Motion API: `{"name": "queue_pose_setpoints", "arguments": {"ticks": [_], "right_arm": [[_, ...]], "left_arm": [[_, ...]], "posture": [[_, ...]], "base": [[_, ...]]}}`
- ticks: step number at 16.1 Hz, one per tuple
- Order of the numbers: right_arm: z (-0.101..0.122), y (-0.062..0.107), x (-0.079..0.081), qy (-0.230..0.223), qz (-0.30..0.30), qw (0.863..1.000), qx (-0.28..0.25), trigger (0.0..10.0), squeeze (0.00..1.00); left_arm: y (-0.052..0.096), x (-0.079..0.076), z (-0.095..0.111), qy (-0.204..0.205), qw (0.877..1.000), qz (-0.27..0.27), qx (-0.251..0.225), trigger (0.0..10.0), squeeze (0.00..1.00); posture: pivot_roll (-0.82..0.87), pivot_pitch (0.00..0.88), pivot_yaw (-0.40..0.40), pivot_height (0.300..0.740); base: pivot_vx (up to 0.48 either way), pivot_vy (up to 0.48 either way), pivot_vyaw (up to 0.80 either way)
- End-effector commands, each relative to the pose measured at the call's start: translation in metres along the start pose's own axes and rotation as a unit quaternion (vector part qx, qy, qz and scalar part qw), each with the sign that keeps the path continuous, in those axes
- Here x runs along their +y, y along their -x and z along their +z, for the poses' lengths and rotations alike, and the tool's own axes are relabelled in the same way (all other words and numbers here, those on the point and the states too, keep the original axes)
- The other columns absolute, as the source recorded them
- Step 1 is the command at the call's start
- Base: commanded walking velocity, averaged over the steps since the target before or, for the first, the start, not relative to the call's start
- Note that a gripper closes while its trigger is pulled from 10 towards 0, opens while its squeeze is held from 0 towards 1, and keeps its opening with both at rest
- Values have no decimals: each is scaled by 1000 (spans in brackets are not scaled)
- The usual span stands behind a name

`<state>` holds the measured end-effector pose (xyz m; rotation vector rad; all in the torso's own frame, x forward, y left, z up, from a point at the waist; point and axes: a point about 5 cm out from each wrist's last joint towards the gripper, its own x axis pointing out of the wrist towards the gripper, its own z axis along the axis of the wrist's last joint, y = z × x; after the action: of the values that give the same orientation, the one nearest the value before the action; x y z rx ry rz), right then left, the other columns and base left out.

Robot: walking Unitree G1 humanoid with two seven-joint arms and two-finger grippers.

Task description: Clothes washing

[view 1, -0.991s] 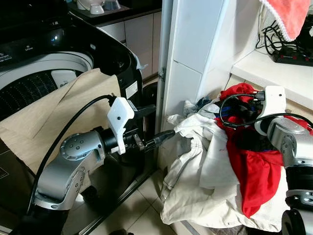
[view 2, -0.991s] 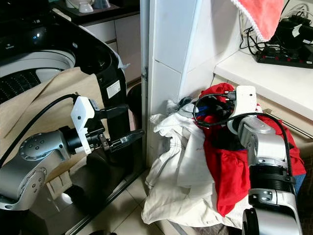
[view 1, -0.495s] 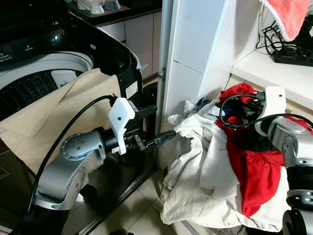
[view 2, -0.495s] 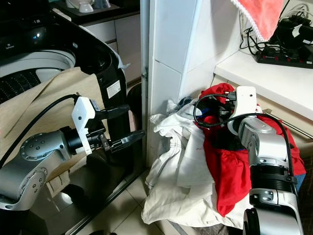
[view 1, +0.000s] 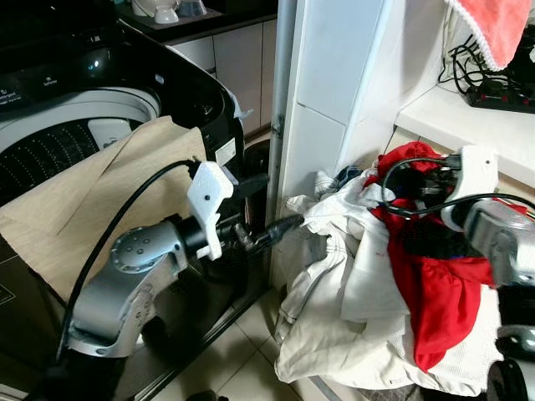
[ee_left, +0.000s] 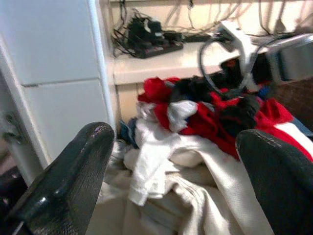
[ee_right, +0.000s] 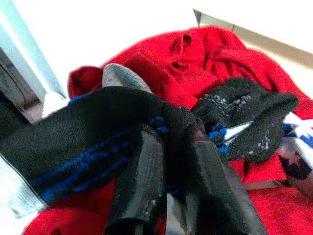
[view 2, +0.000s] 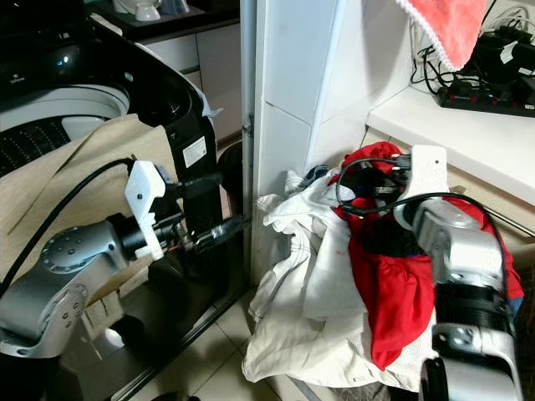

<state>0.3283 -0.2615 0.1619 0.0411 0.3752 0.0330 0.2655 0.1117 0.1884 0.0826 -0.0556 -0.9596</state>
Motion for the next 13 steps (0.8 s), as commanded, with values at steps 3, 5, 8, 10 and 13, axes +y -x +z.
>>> {"name": "queue_pose_setpoints", "arguments": {"ticks": [3,5,8,10,13], "right_arm": [[38,28,0,-36,52,995,-80,0,0],[70,48,2,-59,109,982,-142,0,0],[103,70,30,-124,257,934,-216,0,0],[101,71,50,-128,311,917,-215,0,0],[96,63,75,-123,338,914,-188,0,0]], "left_arm": [[-10,11,15,-51,995,75,-29,10000,0],[-16,20,26,-59,991,109,-54,10000,0],[-26,22,59,-43,983,100,-146,10000,0],[-31,14,77,-27,979,58,-194,10000,1000],[-40,1,94,-46,976,-1,-212,10000,1000]], "posture": [[-112,0,-16,740],[-118,0,-13,740],[-140,0,-10,740],[-137,0,-15,740],[-126,0,-24,740]], "base": [[0,0,0],[0,0,0],[0,0,0],[0,0,0],[0,0,0]]}}
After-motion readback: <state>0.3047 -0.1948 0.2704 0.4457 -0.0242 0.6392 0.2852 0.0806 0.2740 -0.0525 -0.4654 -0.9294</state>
